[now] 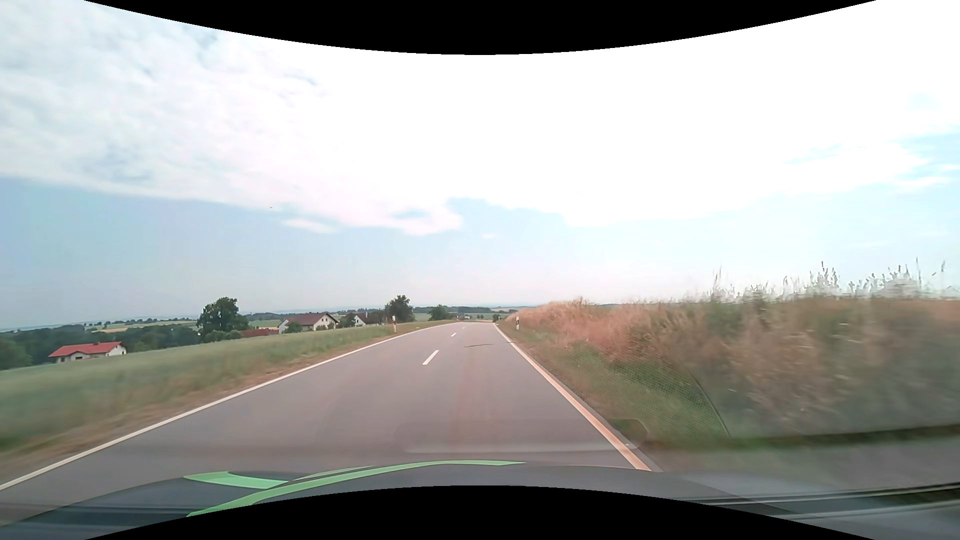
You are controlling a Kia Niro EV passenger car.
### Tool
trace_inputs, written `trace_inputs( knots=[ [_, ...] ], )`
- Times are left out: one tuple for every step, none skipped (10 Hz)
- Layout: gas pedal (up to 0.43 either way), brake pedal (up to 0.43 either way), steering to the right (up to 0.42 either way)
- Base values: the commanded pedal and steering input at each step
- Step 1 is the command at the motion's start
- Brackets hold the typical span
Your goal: Follow the waypoints while adhering to traffic rules and regulations
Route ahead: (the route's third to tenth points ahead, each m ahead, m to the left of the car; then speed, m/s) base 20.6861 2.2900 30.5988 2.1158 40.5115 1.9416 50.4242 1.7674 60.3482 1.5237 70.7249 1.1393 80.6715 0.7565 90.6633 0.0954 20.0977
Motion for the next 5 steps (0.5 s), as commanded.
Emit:
trace_inputs(
  knots=[
    [0.067, 0.000, -0.002],
    [0.067, 0.000, -0.001],
    [0.059, 0.000, -0.002],
    [0.028, 0.000, -0.002],
    [0.000, 0.000, 0.000]
  ],
)
